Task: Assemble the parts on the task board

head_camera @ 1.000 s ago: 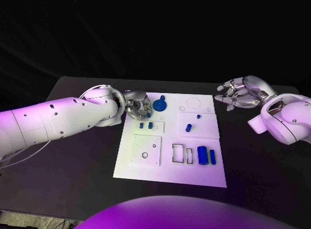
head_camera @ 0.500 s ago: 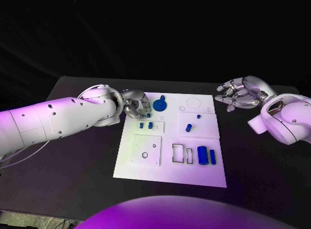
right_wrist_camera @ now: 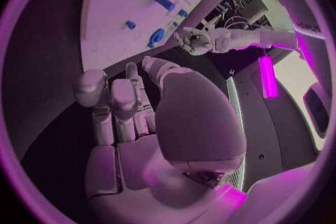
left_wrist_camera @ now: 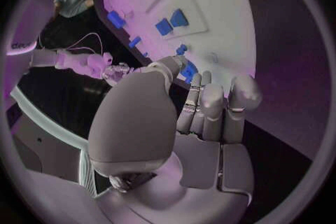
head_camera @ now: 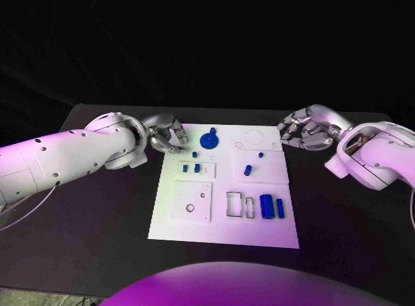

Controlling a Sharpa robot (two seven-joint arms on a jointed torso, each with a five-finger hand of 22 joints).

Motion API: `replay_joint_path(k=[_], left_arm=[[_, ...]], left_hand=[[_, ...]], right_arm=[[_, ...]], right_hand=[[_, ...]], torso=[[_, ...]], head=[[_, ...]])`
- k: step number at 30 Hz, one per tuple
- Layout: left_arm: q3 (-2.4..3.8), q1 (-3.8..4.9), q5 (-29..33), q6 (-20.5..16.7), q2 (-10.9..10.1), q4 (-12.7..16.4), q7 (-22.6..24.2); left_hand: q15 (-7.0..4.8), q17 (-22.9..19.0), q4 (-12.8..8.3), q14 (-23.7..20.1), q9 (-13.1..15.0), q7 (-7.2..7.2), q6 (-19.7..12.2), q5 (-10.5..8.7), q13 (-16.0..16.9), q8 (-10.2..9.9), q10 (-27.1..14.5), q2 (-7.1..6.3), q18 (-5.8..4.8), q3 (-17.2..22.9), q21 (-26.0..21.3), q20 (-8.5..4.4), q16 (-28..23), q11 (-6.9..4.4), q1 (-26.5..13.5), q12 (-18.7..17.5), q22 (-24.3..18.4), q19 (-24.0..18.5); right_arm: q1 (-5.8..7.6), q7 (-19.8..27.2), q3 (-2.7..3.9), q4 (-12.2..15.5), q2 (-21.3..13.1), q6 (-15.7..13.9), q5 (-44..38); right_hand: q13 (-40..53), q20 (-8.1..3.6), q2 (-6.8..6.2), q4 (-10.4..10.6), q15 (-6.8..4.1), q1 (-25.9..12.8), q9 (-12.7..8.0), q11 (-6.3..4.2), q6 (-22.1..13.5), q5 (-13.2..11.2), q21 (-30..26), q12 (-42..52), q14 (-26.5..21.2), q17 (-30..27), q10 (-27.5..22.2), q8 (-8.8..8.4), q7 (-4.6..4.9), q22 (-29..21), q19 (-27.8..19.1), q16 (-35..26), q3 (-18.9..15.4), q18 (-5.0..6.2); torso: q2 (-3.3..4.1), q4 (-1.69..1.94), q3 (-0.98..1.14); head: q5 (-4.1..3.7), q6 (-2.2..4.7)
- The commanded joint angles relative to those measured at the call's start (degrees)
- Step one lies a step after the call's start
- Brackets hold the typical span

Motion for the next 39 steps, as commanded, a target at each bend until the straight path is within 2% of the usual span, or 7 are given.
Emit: replay_joint_path(k=[1, 2, 3, 7, 12, 25, 39], left_arm=[[0.12, 0.04, 21.04, -1.15, -0.87, 1.06, 8.12], [0.13, 0.04, 24.45, -0.98, -1.15, 1.37, 9.79], [0.15, 0.04, 29.71, -0.64, -1.54, 1.92, 12.43], [0.18, 0.03, 44.8, 0.41, -2.5, 4.09, 20.99], [0.19, 0.02, 54.46, 0.72, -3.12, 5.59, 26.47], [0.18, 0.02, 58.91, 0.7, -3.59, 7.61, 29.16], [0.17, 0.03, 60.03, -0.53, -3.82, 8.22, 29.2]], left_hand=[[0.06, -1.19, 0.51, -0.56, -0.03, 0.41, 0.35, -0.15, -0.02, 0.26, -0.33, 0.5, 0.46, -0.79, -0.86, 0.04, -0.49, 0.06, -0.46, 0.52, -0.93, -0.49], [0.06, -1.47, 0.7, -0.62, -0.02, 0.41, 0.5, -0.17, 0.01, 0.35, -0.25, 0.68, 0.51, -0.97, -1.11, 0.05, -0.54, 0.06, -0.56, 0.78, -1.23, -0.6], [0.12, -6.92, 0.99, -3.1, 0.05, 0.41, 1.05, -0.13, 0.03, 0.76, -0.46, 1.34, 1.41, -1.18, -4.62, 0.1, -2.79, 0.03, -0.38, 1.47, -5.45, -3.36], [-0.05, -8.97, 0.48, -4.28, 0.19, 0.12, 1.8, -0.01, 0.26, 1.47, 0.28, 2.6, 1.73, -0.45, -6.35, -0.02, -3.47, -0.17, 0.9, 3.1, -7.23, -4.3], [-0.2, -14.54, 0.05, -7.8, 0.18, -0.06, 2.05, -0.02, 0.13, 1.86, 0.52, 2.8, 3.0, 0.12, -12.29, -0.16, -6.44, -0.3, 0.95, 4.09, -13.82, -8.62], [0.71, -22.65, -1.27, -20.93, -0.36, -0.26, 3.36, -0.29, -2.34, 2.28, 5.24, 2.62, 3.25, 1.16, -27.6, 0.84, -17.75, -0.34, -0.55, 3.05, -23.84, -16.95], [0.9, -23.42, -1.76, -21.18, -0.64, 0.39, 2.96, -0.26, -2.42, 1.8, 5.76, 2.65, 3.29, 1.21, -28.82, 1.0, -18.34, -0.05, -0.43, 2.48, -24.65, -16.77]], right_arm=[[-0.07, -3.44, 0.0, 0.03, 0.73, 4.94, -15.35], [-0.08, -3.8, 0.0, 0.03, 0.95, 5.22, -16.85], [-0.11, -4.32, 0.0, 0.04, 1.3, 5.61, -18.98], [-0.24, -6.05, 0.0, -0.02, 2.4, 6.7, -25.14], [-0.53, -7.72, -0.08, -0.66, 4.08, 7.28, -29.82], [-2.51, -8.86, -0.19, -3.81, 8.45, 6.93, -33.63], [-3.24, -7.99, -0.19, -4.42, 10.52, 7.03, -33.67]], right_hand=[[-0.38, -0.02, -0.16, -0.05, 0.14, -0.99, -0.1, -0.01, 3.14, -0.03, 2.03, -0.69, 1.68, 1.39, 0.38, -0.36, -0.39, 1.63, 0.99, 1.77, -0.41, -1.3], [-0.48, -0.02, -0.26, -0.11, 0.13, -1.09, -0.12, -0.02, 3.22, -0.03, 2.64, -0.88, 1.76, 1.76, 0.41, -0.42, -0.45, 2.1, 1.17, 2.26, -0.45, -1.4], [-0.61, -0.02, -0.38, -0.18, 0.12, -1.2, -0.13, -0.04, 3.36, -0.03, 3.22, -1.11, 1.85, 2.15, 0.43, -0.48, -0.52, 2.58, 1.34, 2.79, -0.51, -1.49], [-1.0, -0.03, -0.56, -0.47, 0.09, -1.32, -0.18, -0.11, 3.63, 0.02, 4.99, -1.81, 2.07, 3.21, 0.36, -0.69, -0.73, 3.99, 1.87, 4.26, -0.52, -1.76], [-1.59, 0.01, -0.85, -0.81, 0.17, -1.58, -0.29, -0.04, 3.67, 0.07, 6.15, -3.01, 2.17, 4.28, -0.62, -1.13, -0.86, 5.06, 2.03, 5.8, -0.61, -1.91], [-1.95, 0.13, -0.37, -1.32, 0.33, -1.28, -0.29, 0.15, 4.26, 0.11, 7.41, -3.67, 2.16, 4.94, -1.01, -1.28, -0.77, 6.16, 2.29, 6.84, -0.23, -2.11], [-2.91, 0.09, 1.44, -2.3, 0.21, -0.91, 0.08, -0.13, 7.31, -1.27, 9.54, -4.42, 2.14, 5.69, 0.9, -0.82, -1.24, 8.09, 2.7, 8.51, 1.74, -2.38]], torso=[[0.03, -0.08, -0.01], [0.07, -0.08, 0.01], [0.12, -0.09, 0.0], [0.13, -0.04, -0.11], [0.1, -0.15, -0.09], [0.24, 0.08, -0.05], [0.13, -0.02, -0.07]], head=[[-1.39, 0.0], [-1.62, 0.0], [-1.97, 0.0], [-2.98, 0.0], [-3.57, 0.08], [-4.09, 0.71], [-3.82, 0.53]])
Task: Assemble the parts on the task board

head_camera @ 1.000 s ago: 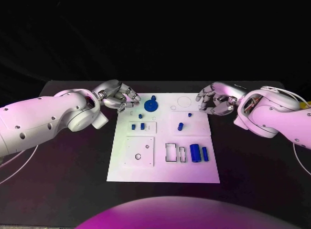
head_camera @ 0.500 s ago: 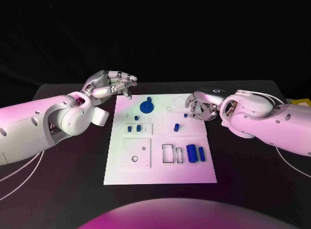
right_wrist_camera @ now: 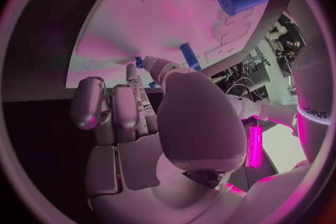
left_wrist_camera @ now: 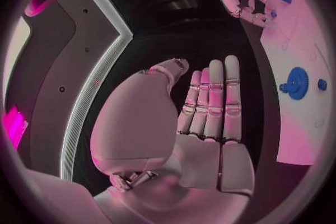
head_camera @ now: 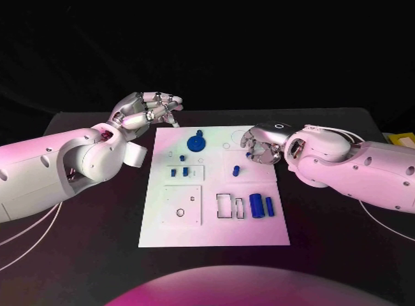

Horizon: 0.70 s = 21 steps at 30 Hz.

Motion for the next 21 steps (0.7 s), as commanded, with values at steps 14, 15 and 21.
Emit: replay_joint_path(k=[14, 15, 21], left_arm=[[0.05, 0.04, 1.55, -1.14, -0.09, 0.11, 0.38], [0.05, 0.04, 1.55, -1.17, -0.1, 0.11, 0.33], [0.05, 0.04, 1.54, -1.22, -0.17, 0.09, -0.09]], left_hand=[[0.15, -0.34, -0.87, -0.24, -0.26, 0.93, -0.28, -0.26, -0.1, -0.51, 0.31, 0.06, 0.51, 0.12, -0.56, 0.14, -0.45, 0.21, 0.09, -0.59, -0.28, 0.14], [0.17, -0.38, -0.95, -0.26, -0.28, 0.97, -0.31, -0.26, -0.11, -0.55, 0.29, 0.07, 0.5, 0.14, -0.59, 0.14, -0.47, 0.24, 0.16, -0.64, -0.3, 0.16], [0.29, -0.54, -1.15, -0.4, -0.38, 1.16, -0.5, -0.27, -0.12, -0.74, 0.12, 0.03, 0.47, 0.14, -0.75, 0.2, -0.56, 0.4, 0.23, -0.84, -0.37, 0.16]], right_arm=[[-0.85, -2.19, -0.02, -0.4, 0.61, 4.24, -2.73], [-0.99, -2.47, -0.02, -0.42, 0.66, 4.51, -3.07], [-1.67, -3.83, -0.03, -0.15, 0.67, 5.59, -5.05]], right_hand=[[-2.5, 0.56, 1.18, -2.44, 0.71, -1.07, 1.0, 0.69, 10.33, -1.01, -2.77, -4.22, -2.38, -9.07, -1.28, 1.31, -0.83, -0.81, -2.21, -7.76, 2.11, -0.27], [-2.6, 0.63, 1.19, -2.61, 0.77, -1.12, 1.03, 0.76, 10.45, -1.04, -2.83, -4.38, -2.83, -9.86, -1.52, 1.33, -0.79, -0.79, -2.32, -8.47, 2.14, -0.26], [-2.76, 0.8, 1.03, -3.12, 0.91, -1.21, 1.07, 0.88, 10.74, -1.15, -2.98, -4.63, -3.93, -11.63, -2.05, 1.35, -0.73, -0.72, -2.61, -10.02, 2.1, -0.23]], torso=[[-0.09, 0.02, 0.05], [-0.08, 0.01, 0.07], [-0.08, 0.01, 0.07]], head=[[0.13, -0.28], [0.16, -0.31], [0.22, -0.59]])
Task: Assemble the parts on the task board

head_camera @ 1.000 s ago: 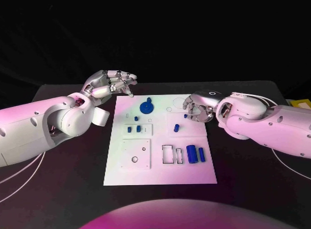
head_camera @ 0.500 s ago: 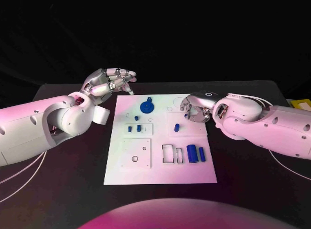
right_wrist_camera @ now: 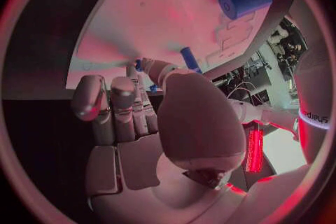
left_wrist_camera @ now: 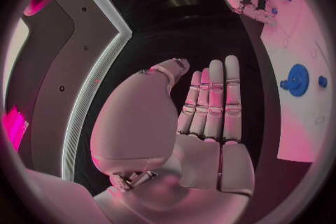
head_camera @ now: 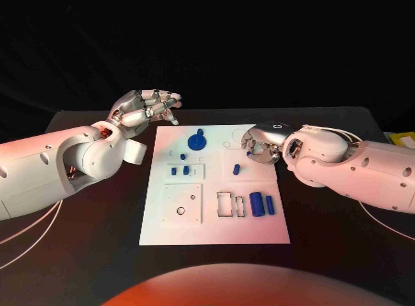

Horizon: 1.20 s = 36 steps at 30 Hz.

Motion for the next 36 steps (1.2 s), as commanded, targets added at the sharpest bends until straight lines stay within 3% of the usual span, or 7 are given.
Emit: replay_joint_path(k=[1, 6, 11, 27, 36], left_arm=[[0.05, 0.04, 0.45, -0.17, -0.01, 0.12, -0.07], [0.05, 0.04, 0.37, -0.14, -0.01, 0.09, -0.34], [0.05, 0.04, 0.19, -0.1, 0.03, 0.06, -0.61], [0.04, 0.04, -0.11, -0.45, 0.0, 0.12, -0.94], [0.04, 0.04, -0.14, -0.48, -0.01, 0.14, -1.05]], left_hand=[[0.09, -0.12, -0.36, -0.2, -0.09, 0.33, -0.08, -0.27, -0.07, -0.23, 0.13, 0.02, 0.55, -0.01, -0.3, 0.2, -0.34, 0.39, 0.23, -0.36, -0.08, 0.15], [0.15, -0.2, -0.46, -0.27, -0.14, 0.4, -0.16, -0.26, -0.07, -0.31, 0.05, 0.04, 0.54, 0.01, -0.38, 0.23, -0.39, 0.46, 0.28, -0.46, -0.12, 0.13], [0.18, -0.25, -0.52, -0.31, -0.16, 0.45, -0.2, -0.25, -0.07, -0.36, 0.0, 0.08, 0.53, 0.03, -0.42, 0.25, -0.41, 0.49, 0.32, -0.51, -0.13, 0.12], [0.26, -0.4, -0.77, -0.45, -0.26, 0.59, -0.37, -0.24, -0.07, -0.53, -0.15, 0.1, 0.52, 0.08, -0.54, 0.3, -0.48, 0.61, 0.49, -0.67, -0.17, 0.08], [0.31, -0.47, -0.85, -0.5, -0.31, 0.67, -0.48, -0.25, -0.07, -0.63, -0.25, 0.12, 0.5, 0.07, -0.59, 0.33, -0.51, 0.68, 0.51, -0.75, -0.19, 0.05]], right_arm=[[-0.95, -2.42, -0.55, 0.06, -0.02, 4.13, -3.12], [-1.22, -2.93, -0.55, 0.29, -0.09, 3.27, -4.25], [-1.46, -3.17, -0.56, 0.56, -0.13, 2.65, -4.72], [-2.15, -4.27, -0.58, 0.68, -0.08, 1.85, -5.76], [-2.28, -4.59, -0.59, 0.79, -0.18, 0.61, -5.82]], right_hand=[[-0.39, 0.09, 0.06, -0.45, -0.02, -0.36, 0.08, 0.98, 9.71, -0.4, 0.05, -0.24, -0.6, -0.35, -2.99, 0.14, -0.65, 0.17, -0.18, -0.41, 0.07, -0.37], [-0.03, -0.01, 0.7, -1.07, -0.34, -0.34, 0.17, 0.58, 10.21, -0.13, 3.54, 0.93, 0.35, 1.06, -0.82, 0.15, -0.86, 2.48, 1.56, 1.65, 0.54, -1.02], [0.36, -0.78, 2.36, -2.87, -1.22, 0.4, 0.81, -0.42, 11.24, -1.99, 7.58, 2.13, 2.16, 2.71, 2.8, 0.56, -1.35, 5.16, 3.77, 4.32, 2.43, -1.8], [1.78, -1.95, 3.27, -5.83, -2.47, 0.06, 2.99, -1.86, 12.14, -2.91, 11.79, 3.43, 3.72, 3.94, 7.78, 1.62, -2.17, 8.03, 6.03, 6.45, 5.04, -2.68], [2.83, -2.17, 4.19, -6.83, -2.58, -0.25, 4.29, -1.9, 11.83, -3.72, 12.42, 3.49, 3.8, 3.67, 7.81, 1.5, -2.33, 8.59, 6.33, 6.52, 7.69, -2.82]], torso=[[0.04, 0.01, 0.0], [0.02, -0.06, 0.0], [0.0, -0.04, 0.03], [-0.01, 0.01, -0.02], [0.04, 0.01, 0.01]], head=[[0.01, -0.19], [-0.01, -0.2], [-0.1, -0.2], [-0.08, -0.2], [0.02, -0.2]])
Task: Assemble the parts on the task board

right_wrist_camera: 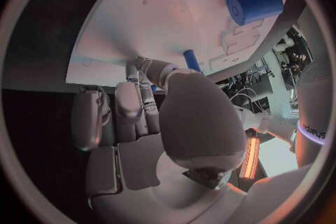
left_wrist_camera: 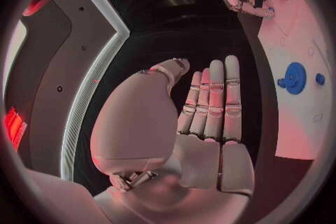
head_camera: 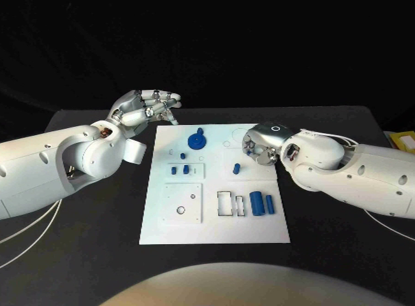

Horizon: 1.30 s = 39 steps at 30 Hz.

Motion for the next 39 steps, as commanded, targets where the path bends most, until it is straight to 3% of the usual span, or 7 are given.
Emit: replay_joint_path(k=[1, 15, 18, 23, 39], left_arm=[[0.04, 0.04, -0.09, -0.02, 0.06, 0.15, 0.08], [0.04, 0.04, -0.09, -0.03, 0.05, 0.17, -0.08], [0.04, 0.04, -0.09, -0.03, 0.05, 0.18, -0.18], [0.04, 0.04, -0.09, -0.02, 0.03, 0.18, -0.34], [0.04, 0.04, -0.09, -0.11, -0.01, 0.22, -0.44]], left_hand=[[0.09, -0.07, -0.39, -0.28, -0.08, 0.27, -0.07, -0.25, -0.07, -0.38, -0.04, 0.12, 0.54, -0.08, -0.37, 0.32, -0.29, 0.47, 0.5, -0.32, -0.08, 0.05], [0.31, -0.31, -0.57, -0.48, -0.3, 0.55, -0.61, -0.26, -0.07, -0.8, -0.57, 0.09, 0.5, -0.2, -0.6, 0.46, -0.35, 0.74, 0.38, -0.63, -0.15, -0.08], [0.35, -0.35, -0.59, -0.51, -0.33, 0.59, -0.7, -0.27, -0.06, -0.87, -0.67, 0.1, 0.49, -0.22, -0.63, 0.49, -0.35, 0.78, 0.35, -0.67, -0.17, -0.09], [0.41, -0.41, -0.64, -0.56, -0.39, 0.66, -0.87, -0.26, -0.06, -0.99, -0.85, 0.12, 0.49, -0.24, -0.69, 0.53, -0.35, 0.85, 0.32, -0.74, -0.18, -0.12], [0.53, -0.57, -0.9, -0.69, -0.54, 0.84, -1.31, -0.24, -0.03, -1.29, -1.35, 0.14, 0.5, -0.28, -0.8, 0.61, -0.33, 1.03, 0.41, -0.88, -0.21, -0.14]], right_arm=[[-0.89, -1.45, -0.7, -0.29, -0.26, 3.3, -0.38], [-0.95, -1.13, -0.7, -0.47, -0.39, 2.08, -0.12], [-0.95, -0.64, -0.71, -0.52, -0.38, 1.88, 0.52], [-0.95, -0.1, -0.71, -0.42, -0.37, 1.49, 1.35], [-0.95, -0.35, -0.71, -0.09, -0.16, 0.87, 2.06]], right_hand=[[2.56, 0.05, 1.33, -0.22, -0.21, 0.04, 1.35, -1.18, 0.45, -0.3, 0.37, -0.06, 0.58, -0.05, 1.33, 0.22, 0.22, 7.62, 0.42, 0.31, 0.77, -1.11], [3.46, 0.19, 0.89, -0.77, 0.06, -1.86, 2.99, -0.84, -0.38, -1.65, -0.06, -0.7, 0.51, -0.55, 0.23, -0.16, 0.65, 7.66, 0.11, 0.24, 2.56, -1.02], [3.68, 0.52, -0.04, -0.21, 0.39, -3.63, 4.14, -0.54, -0.92, -1.54, -0.39, -1.27, 0.45, -0.79, -0.67, -0.03, 0.88, 7.6, -0.08, 0.26, 0.71, -0.97], [3.87, 0.68, -0.27, 0.26, 0.46, -4.45, 5.0, -0.49, -1.27, -0.79, -0.5, -1.62, 0.4, -0.9, -1.03, 0.02, 0.66, 7.63, -0.1, 0.35, -0.92, -0.95], [4.15, 0.97, -1.53, 1.86, 0.8, -6.0, 4.88, -0.04, -3.65, 0.48, -0.85, -2.51, 0.32, -1.09, -1.88, -2.21, 1.19, 7.64, -0.14, 0.65, -2.91, -0.92]], torso=[[0.02, 0.0, 0.04], [0.0, -0.06, -0.02], [0.0, -0.02, 0.01], [0.01, 0.0, 0.03], [-0.01, -0.01, 0.0]], head=[[0.06, 0.0], [0.08, 0.0], [0.04, 0.0], [0.01, 0.0], [0.13, 0.0]])
